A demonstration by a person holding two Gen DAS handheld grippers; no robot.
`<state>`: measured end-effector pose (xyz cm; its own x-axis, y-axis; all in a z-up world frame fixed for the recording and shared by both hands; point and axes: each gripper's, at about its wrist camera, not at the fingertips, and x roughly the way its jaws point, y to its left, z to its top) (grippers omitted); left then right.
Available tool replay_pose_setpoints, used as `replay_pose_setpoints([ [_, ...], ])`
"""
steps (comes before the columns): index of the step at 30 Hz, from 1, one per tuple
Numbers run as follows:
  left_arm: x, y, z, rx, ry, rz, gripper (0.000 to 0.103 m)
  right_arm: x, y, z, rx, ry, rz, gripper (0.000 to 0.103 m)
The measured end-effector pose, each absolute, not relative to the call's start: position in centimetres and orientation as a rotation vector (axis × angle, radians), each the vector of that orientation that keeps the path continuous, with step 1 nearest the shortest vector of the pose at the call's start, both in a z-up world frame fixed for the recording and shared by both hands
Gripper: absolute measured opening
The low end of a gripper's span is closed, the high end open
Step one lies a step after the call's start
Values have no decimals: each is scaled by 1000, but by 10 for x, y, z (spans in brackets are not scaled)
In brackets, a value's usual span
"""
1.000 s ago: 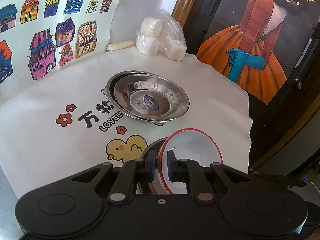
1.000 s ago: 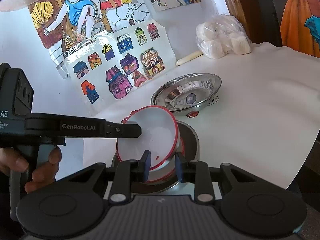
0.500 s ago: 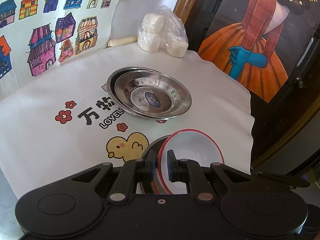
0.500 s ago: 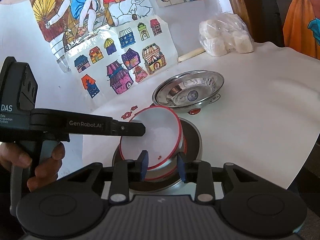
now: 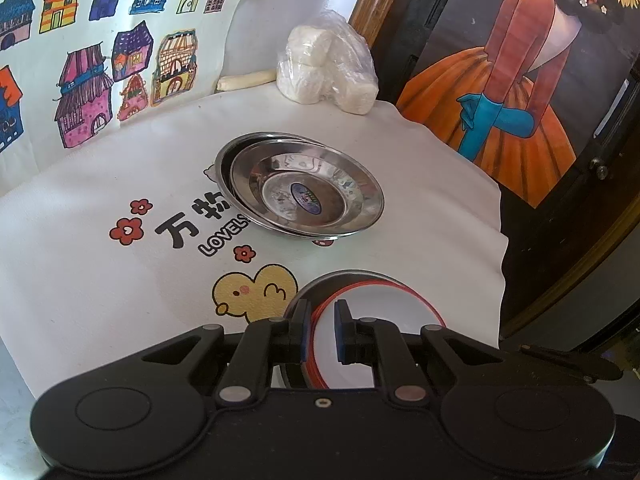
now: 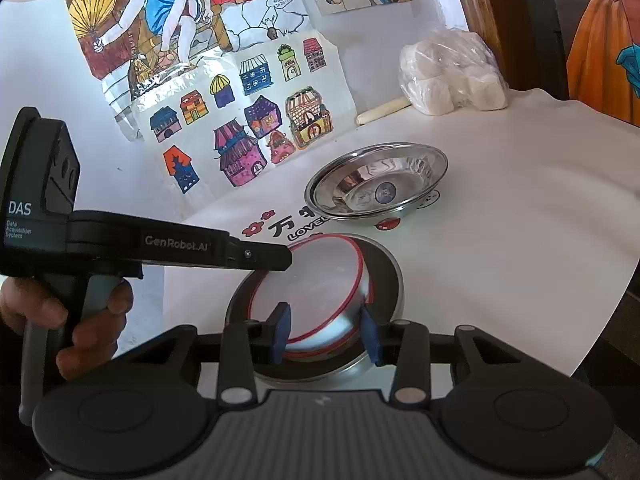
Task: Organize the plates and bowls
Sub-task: 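Lower the second white bowl into the first white bowl and open both tools, then move both tools to the rim of the small steel bowl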
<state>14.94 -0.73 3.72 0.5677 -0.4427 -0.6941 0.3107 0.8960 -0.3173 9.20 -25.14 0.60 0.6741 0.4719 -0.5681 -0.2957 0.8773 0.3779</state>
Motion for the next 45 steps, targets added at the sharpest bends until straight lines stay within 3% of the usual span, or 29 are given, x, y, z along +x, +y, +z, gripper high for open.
replay_pose_setpoints([
  [7, 149, -3, 40, -190, 844, -422, 25, 87, -252, 10, 256, 685, 453, 49],
  [10, 146, -1, 44, -182, 820, -395, 46, 85, -254, 14, 247, 659, 467, 52],
  [14, 143, 3, 49, -192, 777, -359, 73, 82, -258, 22, 235, 619, 462, 70],
  [20, 143, 13, 52, -197, 744, -283, 99, 84, -274, 29, 220, 580, 405, 97],
  [24, 142, 19, 49, -193, 749, -251, 102, 89, -283, 28, 180, 589, 365, 103],
  [37, 140, 32, 40, -127, 826, -203, 102, 112, -292, 18, 43, 687, 218, 103],
  [45, 155, 52, 35, -214, 1047, -230, 102, 136, -307, 23, 99, 846, 283, 103],
])
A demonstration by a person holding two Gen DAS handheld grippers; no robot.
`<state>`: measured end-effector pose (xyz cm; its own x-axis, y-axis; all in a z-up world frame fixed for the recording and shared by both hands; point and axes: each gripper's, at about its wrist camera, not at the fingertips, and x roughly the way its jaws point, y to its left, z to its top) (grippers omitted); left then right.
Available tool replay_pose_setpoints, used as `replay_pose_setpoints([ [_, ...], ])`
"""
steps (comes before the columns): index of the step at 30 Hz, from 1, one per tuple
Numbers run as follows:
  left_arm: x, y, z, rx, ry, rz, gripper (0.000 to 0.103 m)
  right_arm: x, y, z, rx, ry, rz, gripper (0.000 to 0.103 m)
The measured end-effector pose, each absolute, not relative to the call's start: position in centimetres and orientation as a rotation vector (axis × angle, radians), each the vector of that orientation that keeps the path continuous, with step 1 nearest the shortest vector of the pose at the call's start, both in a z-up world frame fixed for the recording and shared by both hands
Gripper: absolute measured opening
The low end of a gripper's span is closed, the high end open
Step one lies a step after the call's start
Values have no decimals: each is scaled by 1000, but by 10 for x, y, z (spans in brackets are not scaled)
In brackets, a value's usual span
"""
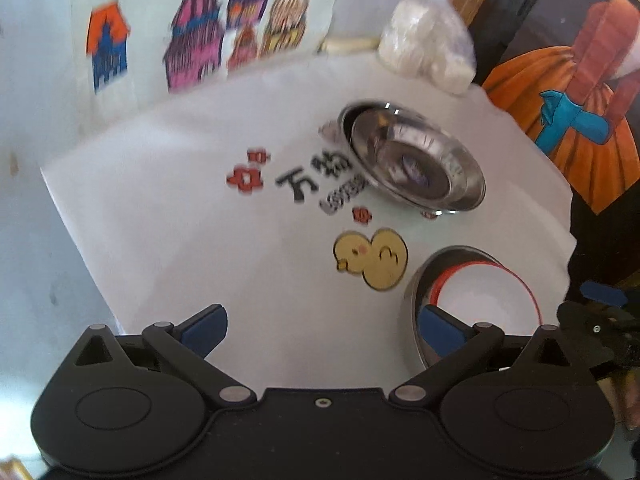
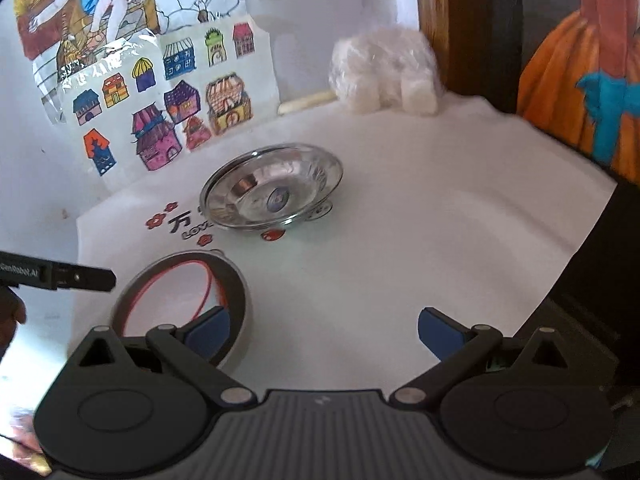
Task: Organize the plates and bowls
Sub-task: 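Move both tools to the rim of the small steel bowl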
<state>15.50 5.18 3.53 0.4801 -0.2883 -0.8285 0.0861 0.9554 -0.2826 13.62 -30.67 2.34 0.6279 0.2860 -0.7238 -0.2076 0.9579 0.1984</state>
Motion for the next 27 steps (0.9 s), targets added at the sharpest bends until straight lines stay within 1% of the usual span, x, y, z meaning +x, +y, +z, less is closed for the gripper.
replay_pose_setpoints([
  [8, 163, 42, 31, -178, 1188, -229, 102, 159, -302, 22, 62, 1035, 298, 103],
  [16, 170, 33, 36, -200, 1221, -250, 101, 173, -294, 22, 41, 1119, 311, 103],
  [18, 173, 33, 32, -209, 1243, -248, 99, 176, -293, 20, 39, 1134, 316, 103],
  [20, 176, 33, 27, -236, 1269, -255, 93, 178, -291, 19, 44, 1147, 322, 103],
  [23, 179, 33, 24, -265, 1282, -260, 92, 180, -289, 16, 58, 1161, 337, 103],
  [27, 180, 32, 25, -272, 1281, -265, 87, 183, -288, 13, 59, 1182, 340, 103],
])
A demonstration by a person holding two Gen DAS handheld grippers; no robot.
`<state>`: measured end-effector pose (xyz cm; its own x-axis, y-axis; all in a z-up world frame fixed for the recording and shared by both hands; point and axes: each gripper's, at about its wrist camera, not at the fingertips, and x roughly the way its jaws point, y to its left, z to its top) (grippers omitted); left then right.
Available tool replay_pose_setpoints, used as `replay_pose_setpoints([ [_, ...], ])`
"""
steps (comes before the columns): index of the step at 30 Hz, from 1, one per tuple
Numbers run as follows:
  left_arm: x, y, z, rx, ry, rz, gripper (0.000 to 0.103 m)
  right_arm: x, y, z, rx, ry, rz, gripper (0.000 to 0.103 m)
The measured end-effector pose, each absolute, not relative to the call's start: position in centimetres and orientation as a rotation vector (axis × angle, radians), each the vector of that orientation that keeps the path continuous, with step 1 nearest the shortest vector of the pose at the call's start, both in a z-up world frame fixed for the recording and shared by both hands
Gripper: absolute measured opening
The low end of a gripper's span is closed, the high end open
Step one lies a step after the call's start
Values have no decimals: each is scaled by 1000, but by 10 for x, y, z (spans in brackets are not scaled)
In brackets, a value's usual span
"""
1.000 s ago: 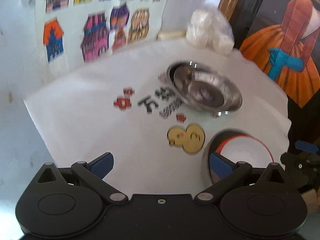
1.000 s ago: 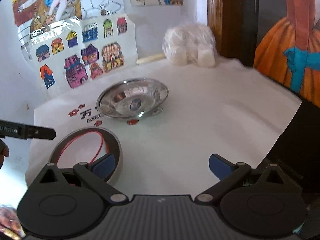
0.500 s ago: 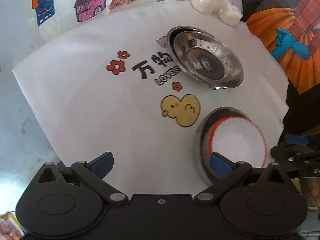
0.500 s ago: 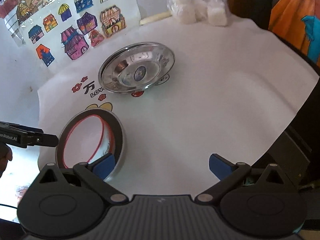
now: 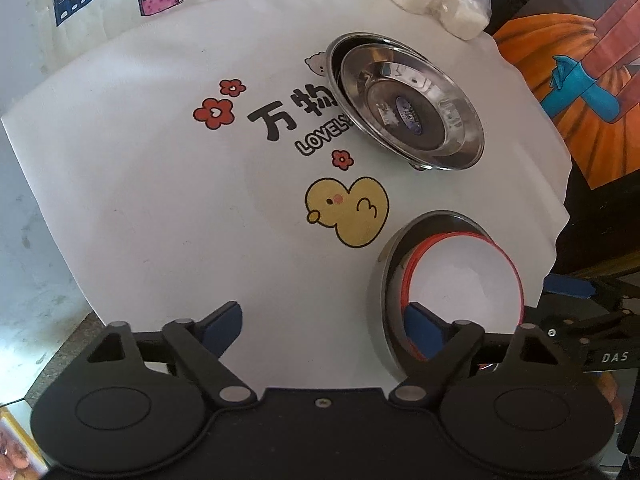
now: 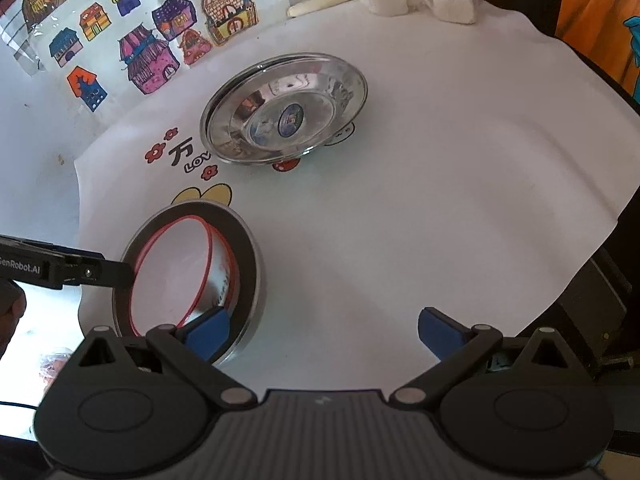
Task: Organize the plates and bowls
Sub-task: 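Move both tools to the rim of the small steel bowl, then close both tools on the rim of the small steel bowl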
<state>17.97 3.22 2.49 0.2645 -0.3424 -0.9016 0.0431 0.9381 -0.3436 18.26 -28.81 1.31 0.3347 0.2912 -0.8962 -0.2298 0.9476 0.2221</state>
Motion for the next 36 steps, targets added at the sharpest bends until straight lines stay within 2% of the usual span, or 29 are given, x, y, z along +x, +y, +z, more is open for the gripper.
replay_pose_setpoints([
  [9, 178, 30, 29, -237, 1303, -261, 73, 185, -287, 14, 51, 1189, 335, 102],
  [12, 179, 27, 29, -225, 1305, -266, 68, 186, -284, 14, 37, 1181, 338, 99],
  [17, 181, 22, 30, -210, 1309, -280, 59, 188, -279, 12, 21, 1192, 361, 85],
  [24, 182, 15, 28, -210, 1316, -284, 47, 192, -274, 9, 36, 1205, 384, 72],
  [30, 184, 11, 24, -239, 1356, -244, 45, 196, -272, 4, 71, 1239, 408, 56],
  [33, 185, 10, 22, -254, 1365, -231, 42, 196, -267, 6, 70, 1250, 416, 44],
  [35, 185, 9, 21, -257, 1366, -229, 39, 197, -264, 8, 77, 1259, 426, 32],
  [36, 186, 9, 20, -259, 1366, -230, 37, 197, -263, 8, 87, 1265, 430, 30],
])
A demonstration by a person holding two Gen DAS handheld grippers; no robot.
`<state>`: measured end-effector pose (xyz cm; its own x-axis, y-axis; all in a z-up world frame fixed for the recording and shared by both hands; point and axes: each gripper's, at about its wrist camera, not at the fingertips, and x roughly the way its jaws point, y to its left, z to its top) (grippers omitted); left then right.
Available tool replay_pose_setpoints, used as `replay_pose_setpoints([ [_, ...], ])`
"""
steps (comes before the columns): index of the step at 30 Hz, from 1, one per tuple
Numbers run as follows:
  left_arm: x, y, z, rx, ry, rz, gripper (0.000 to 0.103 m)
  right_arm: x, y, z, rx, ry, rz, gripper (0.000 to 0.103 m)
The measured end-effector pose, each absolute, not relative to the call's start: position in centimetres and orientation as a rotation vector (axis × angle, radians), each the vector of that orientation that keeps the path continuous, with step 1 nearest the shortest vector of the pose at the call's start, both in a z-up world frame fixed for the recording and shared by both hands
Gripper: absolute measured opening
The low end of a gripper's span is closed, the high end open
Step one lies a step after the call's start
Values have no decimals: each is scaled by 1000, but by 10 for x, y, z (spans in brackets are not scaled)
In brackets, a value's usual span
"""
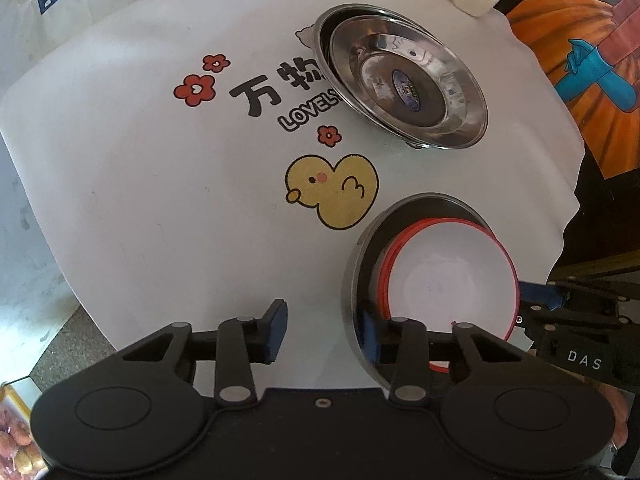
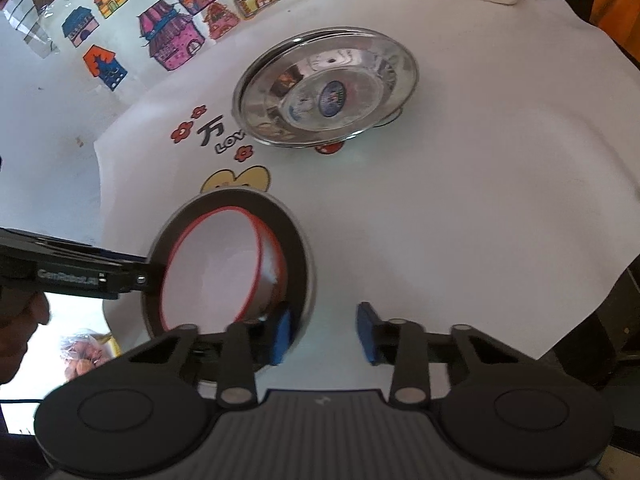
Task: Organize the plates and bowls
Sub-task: 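Close both tools on the rim of the small steel bowl, then lift the steel bowl with both tools and carry it over the plate stack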
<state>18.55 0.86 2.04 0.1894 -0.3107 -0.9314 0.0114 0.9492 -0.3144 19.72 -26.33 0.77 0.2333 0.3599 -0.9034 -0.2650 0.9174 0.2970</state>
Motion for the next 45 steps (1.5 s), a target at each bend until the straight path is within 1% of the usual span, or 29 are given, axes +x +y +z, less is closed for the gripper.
replay_pose_setpoints([
  [1, 185, 8, 20, -260, 1365, -231, 37, 198, -262, 8, 97, 1271, 432, 26],
  [2, 185, 7, 20, -261, 1364, -231, 35, 198, -261, 8, 104, 1277, 429, 25],
  [5, 185, 6, 19, -272, 1368, -227, 32, 201, -262, 5, 130, 1294, 414, 25],
  [6, 185, 6, 19, -272, 1367, -225, 30, 203, -263, 4, 141, 1303, 411, 24],
  [10, 186, 3, 20, -282, 1369, -229, 22, 208, -261, 1, 178, 1339, 408, 15],
  [13, 185, 1, 20, -290, 1368, -224, 18, 210, -258, -1, 186, 1367, 385, 15],
  [17, 183, 0, 19, -300, 1354, -228, 13, 213, -265, -11, 295, 1401, 354, 14],
  [21, 179, -1, 19, -298, 1327, -241, 10, 211, -267, -13, 302, 1393, 359, 14],
  [24, 179, -2, 19, -305, 1324, -240, 9, 209, -265, -12, 296, 1384, 352, 14],
  [30, 177, -2, 18, -316, 1309, -240, 10, 208, -274, -18, 371, 1397, 361, 14],
  [38, 176, 0, 17, -333, 1298, -241, 9, 202, -273, -17, 351, 1356, 374, 14],
  [45, 176, 0, 17, -343, 1305, -246, 8, 201, -279, -18, 382, 1371, 373, 13],
])
